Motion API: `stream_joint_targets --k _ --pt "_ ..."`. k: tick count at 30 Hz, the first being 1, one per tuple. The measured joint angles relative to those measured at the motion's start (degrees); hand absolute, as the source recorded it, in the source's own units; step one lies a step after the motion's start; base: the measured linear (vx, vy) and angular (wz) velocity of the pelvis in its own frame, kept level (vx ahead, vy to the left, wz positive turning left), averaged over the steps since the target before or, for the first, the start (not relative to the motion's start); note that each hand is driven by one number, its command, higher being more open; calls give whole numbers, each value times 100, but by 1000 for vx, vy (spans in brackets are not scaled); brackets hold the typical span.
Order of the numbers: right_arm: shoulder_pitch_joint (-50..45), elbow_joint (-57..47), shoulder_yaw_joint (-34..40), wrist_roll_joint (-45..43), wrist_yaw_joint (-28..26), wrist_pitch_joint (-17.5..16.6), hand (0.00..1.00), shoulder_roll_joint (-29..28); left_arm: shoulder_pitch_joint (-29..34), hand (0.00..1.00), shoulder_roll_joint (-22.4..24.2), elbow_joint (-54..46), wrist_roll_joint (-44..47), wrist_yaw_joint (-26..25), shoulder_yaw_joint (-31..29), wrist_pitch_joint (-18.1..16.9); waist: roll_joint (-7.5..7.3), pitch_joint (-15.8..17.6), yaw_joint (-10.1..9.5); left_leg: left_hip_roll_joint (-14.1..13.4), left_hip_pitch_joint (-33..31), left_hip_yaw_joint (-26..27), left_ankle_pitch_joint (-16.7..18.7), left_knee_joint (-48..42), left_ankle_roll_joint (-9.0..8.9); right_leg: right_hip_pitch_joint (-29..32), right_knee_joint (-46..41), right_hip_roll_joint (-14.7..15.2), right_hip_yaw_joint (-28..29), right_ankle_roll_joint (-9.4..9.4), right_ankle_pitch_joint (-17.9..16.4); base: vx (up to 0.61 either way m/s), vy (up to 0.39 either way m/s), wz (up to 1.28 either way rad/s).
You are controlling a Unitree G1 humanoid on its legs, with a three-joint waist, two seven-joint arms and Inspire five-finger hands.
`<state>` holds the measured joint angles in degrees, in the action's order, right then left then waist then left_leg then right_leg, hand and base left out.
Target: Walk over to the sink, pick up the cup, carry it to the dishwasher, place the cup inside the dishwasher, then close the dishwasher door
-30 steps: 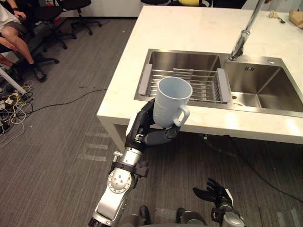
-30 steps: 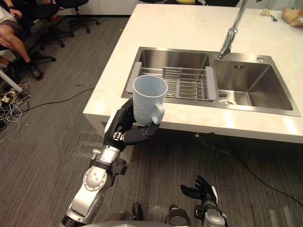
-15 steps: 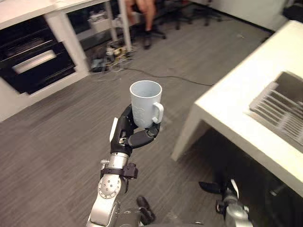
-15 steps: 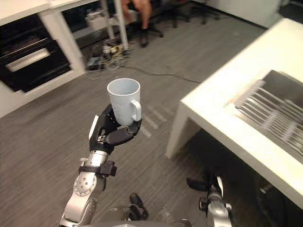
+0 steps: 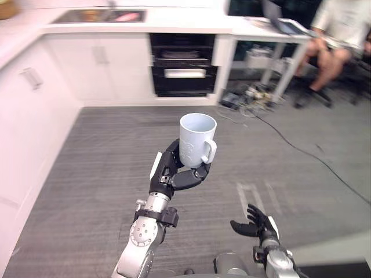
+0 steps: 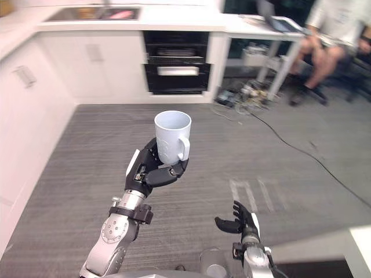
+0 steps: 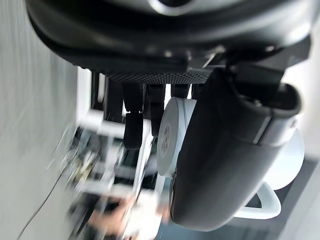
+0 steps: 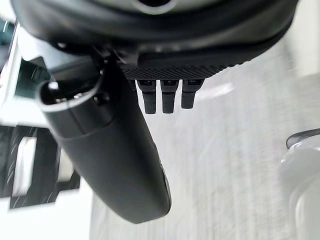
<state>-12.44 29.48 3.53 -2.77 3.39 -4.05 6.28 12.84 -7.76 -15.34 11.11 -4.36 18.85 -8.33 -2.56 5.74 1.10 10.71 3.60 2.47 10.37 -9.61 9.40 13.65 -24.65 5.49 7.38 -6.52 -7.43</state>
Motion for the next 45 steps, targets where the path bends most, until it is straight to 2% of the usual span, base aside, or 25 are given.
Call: stream_joint_targets --k 2,5,6,16,19,21,24,25,27,28,29,30,32,33,34,35,37,38,39,40,41,42,43,44,45 --pt "242 -122 1 9 -69 -42 90 19 65 30 -4 11 25 6 -67 -17 94 -53 -106 -237 -62 12 70 25 -128 -218 703 -178 21 30 156 254 -88 -14" --pt "360 -135 2 18 -109 -92 90 56 75 30 -5 222 25 78 -81 -8 123 -116 -77 -599 -35 244 262 -121 -474 -670 1564 -514 82 200 530 189 -67 -35" --pt "65 288 -163 242 -173 -48 90 286 -30 30 -5 451 16 334 173 38 -3 -202 131 -1410 -575 615 318 -646 -988 -1175 2428 -524 213 307 1072 93 -25 -20" --pt "-112 412 -149 230 -77 -35 90 243 -117 30 50 599 27 304 165 42 -2 -202 171 -1489 -501 871 287 -626 -1011 -1345 2675 -492 120 322 1170 0 -1 1" --pt "-162 580 -141 207 -6 9 90 190 -157 30 235 830 148 183 75 47 1 -203 158 -1625 -477 1169 262 -654 -1053 -1336 2586 -413 -461 409 1024 -16 -38 19" --pt "-121 594 -138 188 88 34 90 90 -154 30 224 942 257 78 -116 51 5 -190 128 -1790 -569 1395 317 -848 -1134 -1244 2407 -320 -1122 455 941 -25 -63 8" --pt "70 593 -90 186 231 82 90 69 -136 30 271 943 363 -63 -339 54 8 -61 109 -1899 -646 1445 407 -1040 -1163 -1187 2171 -325 -1253 411 758 -15 -43 16" --pt "219 572 -11 191 305 85 90 85 -94 30 364 912 366 -79 -518 53 29 -52 46 -1902 -775 1446 559 -1208 -1113 -928 1719 -284 -1265 390 520 -9 64 4" --pt "343 521 67 194 372 85 90 122 -51 30 420 795 401 -119 -628 52 -7 -16 -23 -1758 -928 1406 791 -1455 -933 -497 796 -46 -1348 316 21 13 101 15" --pt "344 500 74 199 383 85 90 146 -30 30 420 774 415 -141 -624 53 -22 -4 -24 -1671 -939 1364 877 -1524 -913 -409 486 90 -1405 298 -153 66 102 45" --pt "340 481 74 206 404 85 90 209 69 30 424 690 459 -186 -615 54 -50 40 8 -1462 -890 1211 1003 -1610 -834 -298 -203 360 -1464 341 -422 112 129 55" --pt "342 472 73 221 411 87 90 269 159 30 449 576 466 -205 -612 56 -49 120 6 -1271 -773 1132 1142 -1660 -673 -75 -1004 585 -1433 406 -500 133 142 52" --pt "315 476 35 228 390 110 90 234 212 30 391 476 463 -229 -601 53 -42 194 22 -1095 -537 985 1194 -1594 -551 324 -2043 706 -1167 597 -468 195 142 49" --pt "268 477 -3 228 358 123 90 160 212 30 345 453 462 -244 -603 50 12 246 29 -1042 -347 843 1264 -1547 -507 436 -2236 594 -1094 483 -708 306 99 67" --pt "277 474 -6 227 342 128 90 79 206 30 333 437 463 -264 -604 35 9 261 53 -982 -204 727 1328 -1442 -455 597 -2141 468 -1153 481 -826 302 40 58" --pt "291 471 -6 227 337 127 90 68 201 30 339 438 463 -264 -594 34 11 268 74 -956 -132 640 1360 -1391 -434 679 -2018 403 -1189 480 -826 328 10 65" --pt "296 452 13 224 334 128 90 77 174 30 290 453 463 -253 -451 34 93 321 252 -957 186 282 1405 -1098 -442 969 -907 -25 -1199 305 -582 405 -26 80" --pt "293 426 22 224 334 128 90 88 142 30 284 460 464 -245 -415 34 72 329 298 -956 260 185 1385 -1036 -516 1031 -519 -116 -1134 294 -402 490 -77 93" --pt "260 327 98 224 339 128 90 115 9 30 284 543 463 -238 -307 36 79 383 335 -953 459 -28 1421 -932 -623 1087 214 -334 -926 324 241 556 -124 79" --pt "247 305 123 223 342 129 90 148 -48 30 292 613 463 -235 -249 36 105 379 382 -958 529 -148 1445 -874 -685 1030 504 -418 -786 298 661 701 -177 108" --pt "225 248 126 224 345 129 90 263 -171 30 312 753 460 -224 -119 40 199 380 486 -997 672 -395 1493 -786 -796 874 617 -488 -557 456 1443 694 -175 79" --pt "286 183 149 225 348 144 90 393 -333 30 385 867 460 -203 -3 62 434 447 437 -1148 760 -457 1398 -744 -975 901 244 -534 -670 528 1105 564 -143 69" --pt "298 122 180 224 347 157 90 396 -399 30 393 914 460 -181 62 78 469 453 429 -1162 809 -452 1280 -764 -1091 909 44 -489 -761 550 936 544 -149 57" --pt "235 -55 200 224 344 196 90 375 -471 30 449 994 460 -168 195 137 474 451 464 -1178 833 -423 972 -1062 -1321 696 -148 -361 -949 584 598 541 -166 85" --pt "18 -339 199 224 333 200 90 347 -464 30 545 1031 460 -155 311 154 485 458 487 -1267 676 -180 611 -1881 -1693 280 -120 -277 -1198 640 409 626 -203 104"
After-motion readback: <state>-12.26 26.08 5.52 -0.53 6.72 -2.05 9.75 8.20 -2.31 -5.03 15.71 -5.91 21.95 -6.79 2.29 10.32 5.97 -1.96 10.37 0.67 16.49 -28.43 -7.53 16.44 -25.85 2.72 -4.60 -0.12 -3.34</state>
